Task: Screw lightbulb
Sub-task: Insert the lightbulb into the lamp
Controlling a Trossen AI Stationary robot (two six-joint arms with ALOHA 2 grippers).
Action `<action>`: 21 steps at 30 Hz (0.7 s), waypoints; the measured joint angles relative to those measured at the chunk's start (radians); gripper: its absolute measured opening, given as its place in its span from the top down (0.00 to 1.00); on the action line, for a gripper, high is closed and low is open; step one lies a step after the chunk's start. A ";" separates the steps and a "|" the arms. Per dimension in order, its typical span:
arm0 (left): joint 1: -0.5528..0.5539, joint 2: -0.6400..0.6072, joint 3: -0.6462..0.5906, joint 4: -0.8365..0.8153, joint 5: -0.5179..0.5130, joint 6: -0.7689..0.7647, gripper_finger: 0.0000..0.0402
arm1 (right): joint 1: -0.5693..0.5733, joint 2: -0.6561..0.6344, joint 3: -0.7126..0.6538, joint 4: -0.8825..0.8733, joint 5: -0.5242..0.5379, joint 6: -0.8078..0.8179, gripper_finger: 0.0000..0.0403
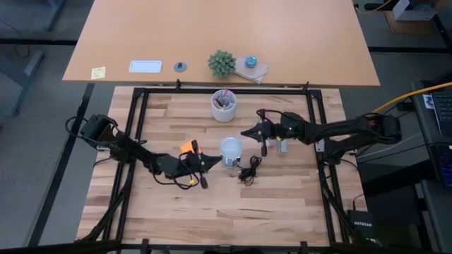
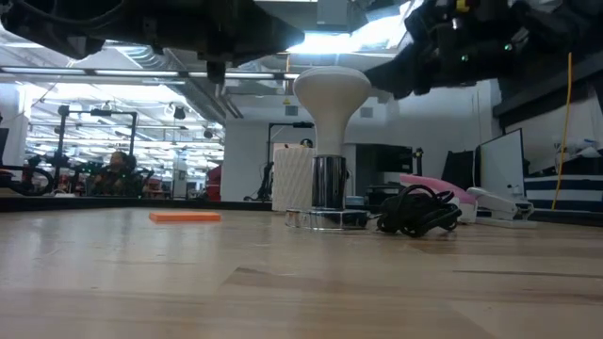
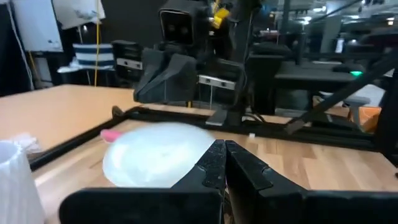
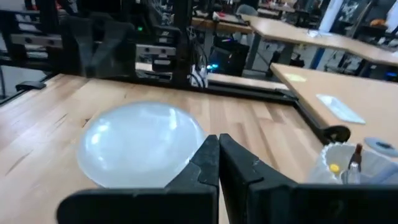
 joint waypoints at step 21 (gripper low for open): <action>0.057 0.001 0.000 -0.115 0.006 -0.110 1.00 | -0.012 0.092 0.000 0.007 -0.129 0.083 0.99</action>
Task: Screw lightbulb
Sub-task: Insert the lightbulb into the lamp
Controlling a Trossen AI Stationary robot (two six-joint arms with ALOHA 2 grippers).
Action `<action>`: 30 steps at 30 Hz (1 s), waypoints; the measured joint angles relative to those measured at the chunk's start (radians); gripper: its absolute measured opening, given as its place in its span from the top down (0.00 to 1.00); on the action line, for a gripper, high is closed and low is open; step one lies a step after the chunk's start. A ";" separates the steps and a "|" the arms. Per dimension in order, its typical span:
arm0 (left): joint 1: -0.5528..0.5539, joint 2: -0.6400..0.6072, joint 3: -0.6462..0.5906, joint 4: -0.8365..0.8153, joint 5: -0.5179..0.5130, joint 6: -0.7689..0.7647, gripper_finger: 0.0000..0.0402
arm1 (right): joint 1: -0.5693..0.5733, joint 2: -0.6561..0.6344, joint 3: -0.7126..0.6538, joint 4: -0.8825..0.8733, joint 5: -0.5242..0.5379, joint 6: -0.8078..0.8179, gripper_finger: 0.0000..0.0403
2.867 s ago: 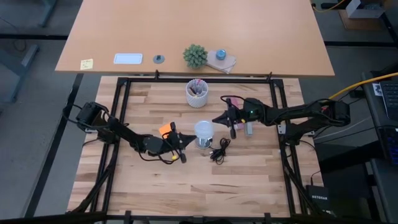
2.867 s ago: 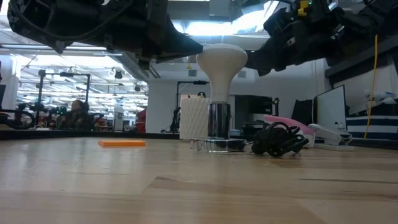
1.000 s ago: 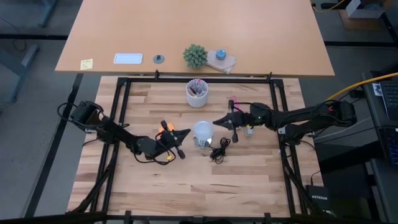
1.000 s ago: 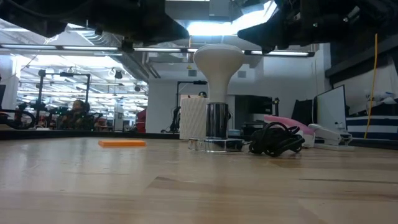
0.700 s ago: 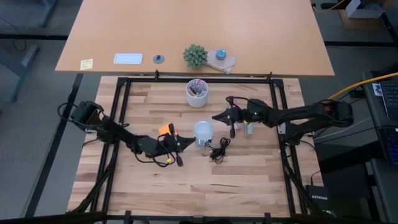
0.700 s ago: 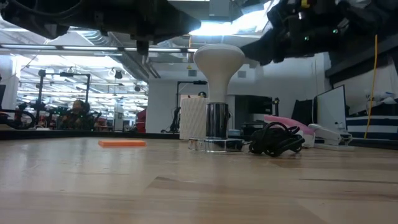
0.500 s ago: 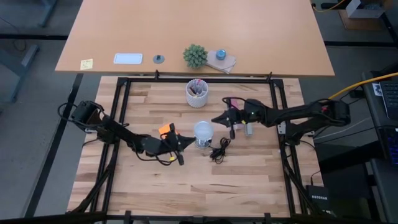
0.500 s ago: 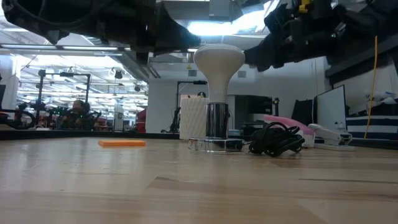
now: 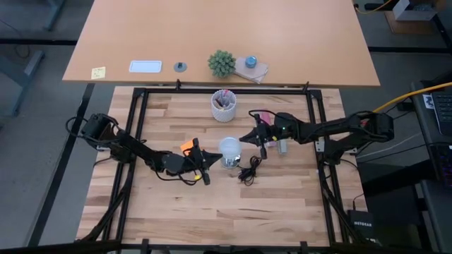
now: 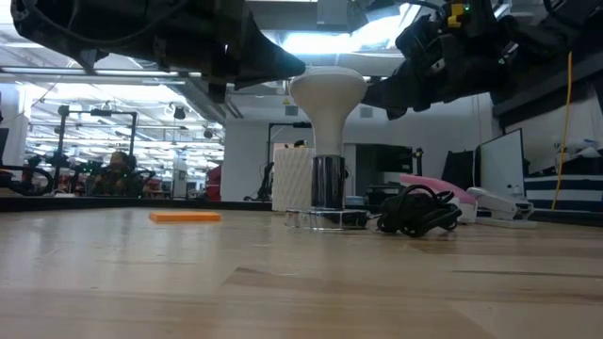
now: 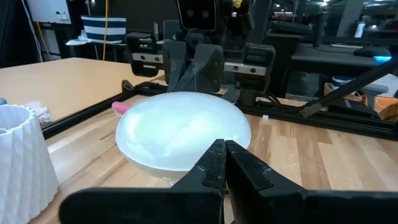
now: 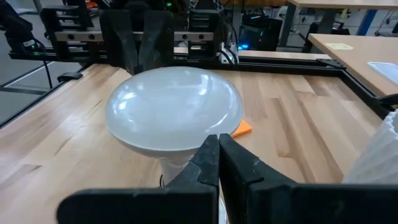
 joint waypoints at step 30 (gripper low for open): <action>0.033 -0.001 0.000 0.002 -0.104 0.005 1.00 | 0.003 0.000 -0.001 -0.023 -0.186 0.053 0.99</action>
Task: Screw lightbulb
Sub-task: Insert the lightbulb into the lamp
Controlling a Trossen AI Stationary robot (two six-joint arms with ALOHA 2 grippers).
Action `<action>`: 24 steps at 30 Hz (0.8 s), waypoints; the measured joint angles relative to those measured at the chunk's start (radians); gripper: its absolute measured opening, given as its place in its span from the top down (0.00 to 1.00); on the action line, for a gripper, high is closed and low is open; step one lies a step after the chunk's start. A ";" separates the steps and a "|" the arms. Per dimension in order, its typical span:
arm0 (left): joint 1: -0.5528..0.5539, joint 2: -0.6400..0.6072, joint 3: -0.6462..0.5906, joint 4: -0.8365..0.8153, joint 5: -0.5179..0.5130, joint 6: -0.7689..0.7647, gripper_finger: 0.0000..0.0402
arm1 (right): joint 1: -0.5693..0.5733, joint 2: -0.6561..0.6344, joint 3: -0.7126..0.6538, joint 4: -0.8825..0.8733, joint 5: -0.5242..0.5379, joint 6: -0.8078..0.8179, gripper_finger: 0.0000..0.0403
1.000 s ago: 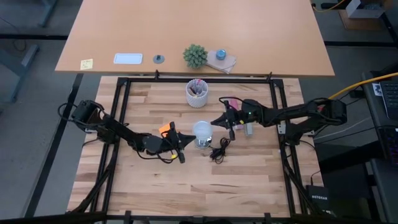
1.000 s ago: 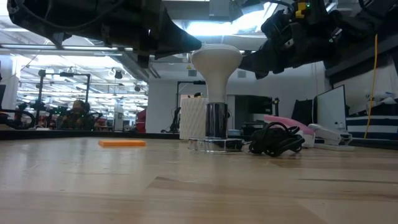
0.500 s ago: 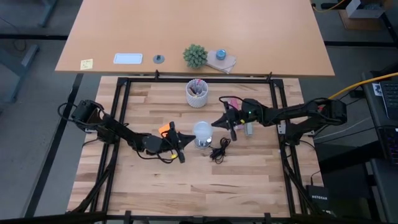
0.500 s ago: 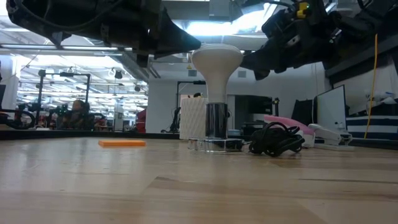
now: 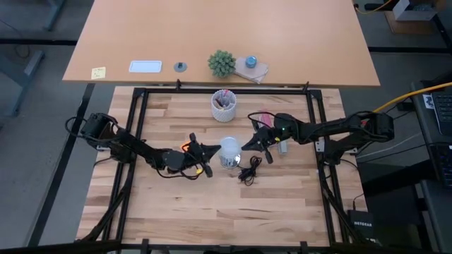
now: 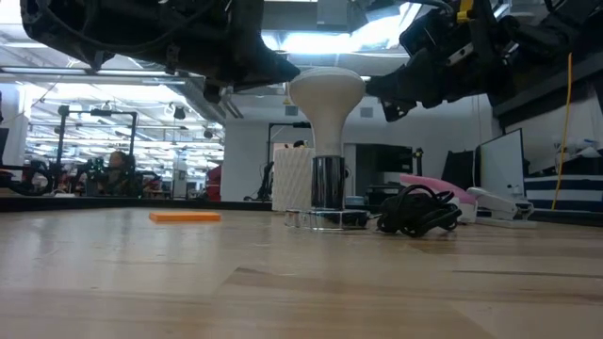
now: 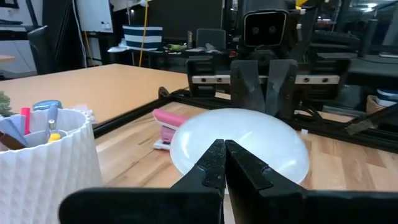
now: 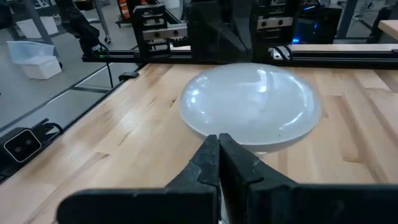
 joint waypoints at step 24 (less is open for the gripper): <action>-0.025 -0.004 -0.001 0.130 0.014 0.159 1.00 | -0.002 -0.093 0.000 -0.031 0.011 -0.004 0.99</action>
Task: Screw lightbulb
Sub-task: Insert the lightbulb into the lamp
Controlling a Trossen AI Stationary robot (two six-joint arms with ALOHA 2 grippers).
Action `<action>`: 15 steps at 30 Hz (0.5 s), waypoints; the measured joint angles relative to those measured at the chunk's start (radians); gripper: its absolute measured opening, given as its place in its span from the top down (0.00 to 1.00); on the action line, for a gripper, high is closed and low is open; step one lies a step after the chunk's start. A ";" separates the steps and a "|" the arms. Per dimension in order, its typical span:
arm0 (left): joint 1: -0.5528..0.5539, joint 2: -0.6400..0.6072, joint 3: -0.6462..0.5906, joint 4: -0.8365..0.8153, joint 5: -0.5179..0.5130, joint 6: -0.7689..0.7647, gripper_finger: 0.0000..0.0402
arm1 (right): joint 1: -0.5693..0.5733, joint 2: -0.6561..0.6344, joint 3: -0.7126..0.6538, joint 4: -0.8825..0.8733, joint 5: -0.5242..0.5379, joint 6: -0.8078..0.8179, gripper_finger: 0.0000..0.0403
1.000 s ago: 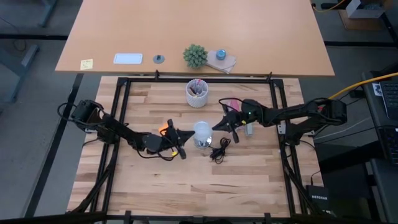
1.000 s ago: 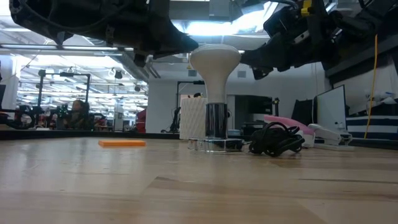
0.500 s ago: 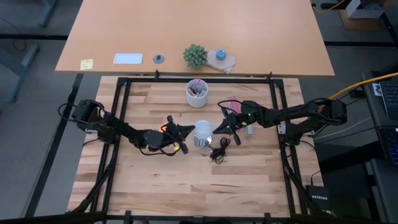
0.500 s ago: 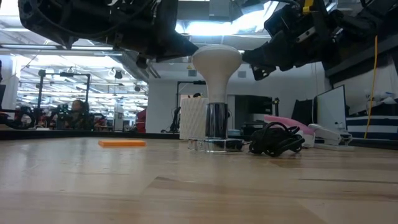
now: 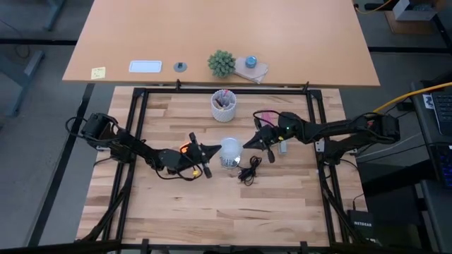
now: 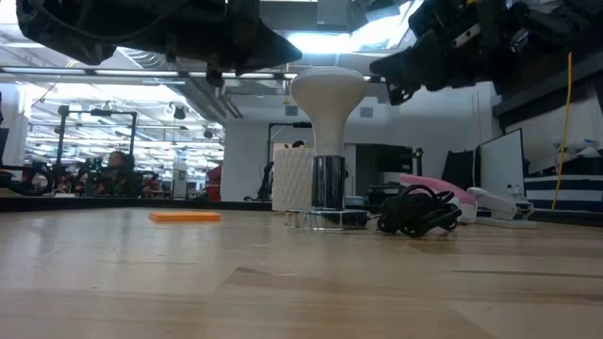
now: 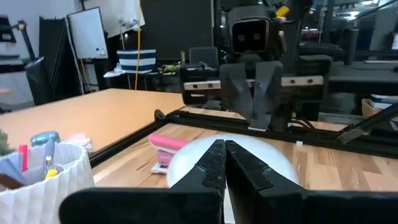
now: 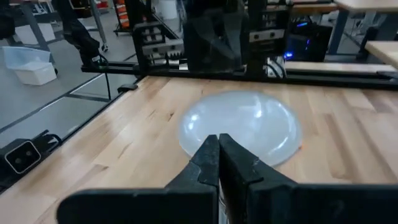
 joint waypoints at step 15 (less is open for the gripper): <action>-0.065 0.000 0.000 -0.092 0.099 -0.073 1.00 | -0.001 -0.036 0.000 -0.017 0.247 -0.109 0.99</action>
